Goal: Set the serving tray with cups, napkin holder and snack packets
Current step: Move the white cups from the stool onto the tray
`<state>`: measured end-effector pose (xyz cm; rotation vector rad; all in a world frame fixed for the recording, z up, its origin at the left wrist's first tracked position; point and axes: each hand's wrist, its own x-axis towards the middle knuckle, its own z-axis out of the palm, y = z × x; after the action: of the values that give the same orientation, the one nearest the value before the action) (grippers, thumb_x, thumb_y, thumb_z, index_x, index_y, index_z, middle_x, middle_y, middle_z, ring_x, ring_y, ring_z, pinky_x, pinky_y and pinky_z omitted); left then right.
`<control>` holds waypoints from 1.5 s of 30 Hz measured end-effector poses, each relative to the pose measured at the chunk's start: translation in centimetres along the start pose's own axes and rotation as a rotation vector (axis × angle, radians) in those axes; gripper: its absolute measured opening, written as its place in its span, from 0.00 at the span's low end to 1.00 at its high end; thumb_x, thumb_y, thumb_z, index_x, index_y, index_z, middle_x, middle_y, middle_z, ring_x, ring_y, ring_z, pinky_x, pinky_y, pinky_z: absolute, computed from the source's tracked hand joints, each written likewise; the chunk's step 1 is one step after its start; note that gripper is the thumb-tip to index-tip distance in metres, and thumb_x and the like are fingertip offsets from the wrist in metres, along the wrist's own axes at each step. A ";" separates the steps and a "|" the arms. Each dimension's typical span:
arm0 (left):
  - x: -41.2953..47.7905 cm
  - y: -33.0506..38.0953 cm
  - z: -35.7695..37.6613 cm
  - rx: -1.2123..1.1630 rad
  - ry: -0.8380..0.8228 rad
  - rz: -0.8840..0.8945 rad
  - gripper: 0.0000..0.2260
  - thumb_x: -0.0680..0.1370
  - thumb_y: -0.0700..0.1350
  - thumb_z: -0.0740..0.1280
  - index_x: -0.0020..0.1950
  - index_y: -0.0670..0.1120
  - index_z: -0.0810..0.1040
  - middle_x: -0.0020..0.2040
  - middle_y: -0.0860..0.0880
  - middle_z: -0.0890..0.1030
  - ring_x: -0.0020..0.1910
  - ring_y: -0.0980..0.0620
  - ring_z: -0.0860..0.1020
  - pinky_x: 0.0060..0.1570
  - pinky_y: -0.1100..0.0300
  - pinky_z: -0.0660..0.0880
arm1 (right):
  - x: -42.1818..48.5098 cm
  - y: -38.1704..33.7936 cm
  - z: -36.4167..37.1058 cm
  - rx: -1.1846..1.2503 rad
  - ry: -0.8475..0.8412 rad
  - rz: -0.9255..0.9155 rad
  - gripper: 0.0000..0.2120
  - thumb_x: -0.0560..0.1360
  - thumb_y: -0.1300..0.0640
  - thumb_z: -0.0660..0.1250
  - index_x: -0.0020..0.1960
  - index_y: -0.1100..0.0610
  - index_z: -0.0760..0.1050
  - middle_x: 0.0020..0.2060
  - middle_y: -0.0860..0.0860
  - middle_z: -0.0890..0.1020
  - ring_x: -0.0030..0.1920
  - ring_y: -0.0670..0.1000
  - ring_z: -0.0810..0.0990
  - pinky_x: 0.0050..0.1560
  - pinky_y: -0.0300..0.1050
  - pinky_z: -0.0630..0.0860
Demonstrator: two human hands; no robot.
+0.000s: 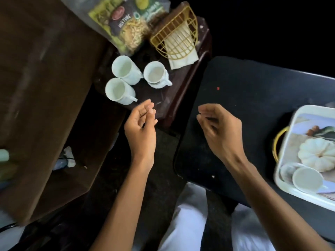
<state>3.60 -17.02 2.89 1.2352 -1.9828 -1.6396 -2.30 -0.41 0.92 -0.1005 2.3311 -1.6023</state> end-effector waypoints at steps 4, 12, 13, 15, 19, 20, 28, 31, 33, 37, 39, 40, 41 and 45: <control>3.5 0.4 -0.6 -0.056 -0.032 -0.033 0.12 0.84 0.42 0.63 0.67 0.46 0.79 0.60 0.51 0.84 0.59 0.55 0.83 0.58 0.56 0.82 | 4.0 -2.1 4.2 -0.014 0.001 -0.023 0.10 0.78 0.61 0.70 0.59 0.60 0.79 0.53 0.50 0.83 0.52 0.44 0.82 0.51 0.30 0.78; 6.6 0.7 -0.1 -0.094 -0.120 -0.075 0.14 0.85 0.43 0.61 0.70 0.45 0.76 0.65 0.46 0.82 0.61 0.54 0.82 0.60 0.56 0.81 | 8.9 -2.3 9.0 -0.092 0.012 0.011 0.15 0.77 0.58 0.71 0.62 0.59 0.77 0.58 0.52 0.82 0.56 0.46 0.80 0.51 0.33 0.79; 6.8 0.7 -0.1 -0.097 -0.121 -0.081 0.14 0.85 0.43 0.61 0.70 0.45 0.76 0.65 0.46 0.82 0.61 0.53 0.82 0.60 0.56 0.81 | 9.2 -2.2 9.3 -0.094 0.020 0.014 0.14 0.77 0.58 0.71 0.61 0.59 0.78 0.57 0.52 0.83 0.55 0.46 0.81 0.51 0.32 0.79; 7.2 0.7 -0.2 -0.102 -0.120 -0.091 0.14 0.85 0.44 0.61 0.69 0.45 0.77 0.64 0.47 0.83 0.61 0.54 0.83 0.60 0.56 0.81 | 9.5 -2.2 9.7 -0.084 0.031 0.014 0.12 0.77 0.57 0.71 0.59 0.60 0.80 0.54 0.52 0.84 0.53 0.46 0.82 0.52 0.34 0.80; 7.4 0.8 -0.2 -0.102 -0.129 -0.087 0.12 0.85 0.44 0.61 0.66 0.48 0.79 0.61 0.50 0.84 0.60 0.54 0.83 0.59 0.56 0.82 | 9.7 -2.1 9.8 -0.083 0.071 -0.016 0.09 0.76 0.57 0.72 0.54 0.59 0.82 0.46 0.47 0.85 0.45 0.38 0.82 0.48 0.27 0.77; 7.3 0.8 -0.2 -0.101 -0.134 -0.084 0.11 0.85 0.44 0.61 0.65 0.49 0.79 0.60 0.51 0.84 0.59 0.54 0.83 0.58 0.56 0.82 | 9.7 -2.0 9.8 -0.089 0.077 -0.019 0.08 0.76 0.57 0.72 0.54 0.59 0.83 0.43 0.45 0.84 0.43 0.35 0.81 0.46 0.26 0.76; 5.5 0.9 0.3 -0.089 -0.093 -0.064 0.11 0.85 0.45 0.62 0.66 0.49 0.79 0.60 0.51 0.84 0.60 0.55 0.83 0.59 0.57 0.82 | 8.2 -0.8 7.0 -0.091 0.092 0.001 0.06 0.76 0.54 0.73 0.50 0.56 0.83 0.36 0.39 0.81 0.37 0.32 0.80 0.39 0.24 0.73; 3.7 1.1 1.5 -0.102 -0.078 -0.074 0.11 0.85 0.45 0.61 0.65 0.49 0.79 0.62 0.50 0.83 0.60 0.54 0.83 0.59 0.56 0.82 | 6.0 -0.4 3.7 -0.070 0.087 0.007 0.05 0.76 0.55 0.72 0.49 0.56 0.83 0.37 0.38 0.81 0.39 0.30 0.80 0.40 0.23 0.72; 2.1 1.1 2.9 -0.113 -0.085 -0.097 0.12 0.85 0.44 0.61 0.66 0.48 0.78 0.61 0.49 0.83 0.61 0.54 0.82 0.58 0.56 0.82 | 4.2 0.1 1.1 -0.049 0.086 0.009 0.04 0.76 0.57 0.73 0.49 0.57 0.83 0.39 0.36 0.81 0.40 0.30 0.81 0.40 0.23 0.73; -1.9 1.3 7.0 -0.112 -0.171 -0.122 0.13 0.85 0.44 0.60 0.68 0.46 0.78 0.62 0.48 0.83 0.61 0.55 0.82 0.57 0.59 0.81 | 0.7 1.8 -4.5 -0.053 0.098 0.006 0.02 0.76 0.59 0.73 0.48 0.57 0.83 0.39 0.35 0.81 0.40 0.29 0.80 0.40 0.21 0.71; -4.3 1.3 9.3 -0.090 -0.236 -0.124 0.13 0.85 0.43 0.61 0.68 0.44 0.78 0.62 0.48 0.83 0.60 0.58 0.82 0.58 0.59 0.81 | -0.9 3.1 -7.2 -0.078 0.105 0.019 0.02 0.76 0.59 0.72 0.49 0.55 0.83 0.39 0.34 0.81 0.39 0.29 0.80 0.39 0.21 0.71; -5.5 1.2 10.4 -0.077 -0.264 -0.122 0.13 0.85 0.43 0.61 0.67 0.44 0.80 0.61 0.49 0.84 0.59 0.59 0.82 0.60 0.58 0.81 | -1.6 3.7 -8.6 -0.096 0.112 0.025 0.03 0.76 0.58 0.72 0.49 0.55 0.83 0.39 0.34 0.81 0.39 0.29 0.80 0.40 0.22 0.72; -6.7 1.0 11.6 -0.061 -0.289 -0.120 0.13 0.85 0.43 0.62 0.65 0.43 0.81 0.60 0.50 0.85 0.59 0.59 0.83 0.62 0.55 0.80 | -2.3 4.4 -9.9 -0.116 0.122 0.029 0.03 0.76 0.58 0.72 0.49 0.54 0.83 0.39 0.34 0.81 0.40 0.29 0.80 0.41 0.23 0.72; -11.2 0.2 15.7 -0.029 -0.374 -0.139 0.13 0.84 0.46 0.63 0.62 0.44 0.84 0.59 0.51 0.86 0.62 0.56 0.82 0.67 0.48 0.77 | -4.7 7.0 -15.3 -0.149 0.177 0.045 0.03 0.76 0.58 0.72 0.50 0.54 0.83 0.39 0.40 0.83 0.40 0.33 0.81 0.42 0.25 0.73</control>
<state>-0.55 1.75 1.42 1.1442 -2.1099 -2.0898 -1.45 17.08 0.49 0.0639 2.5661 -1.4690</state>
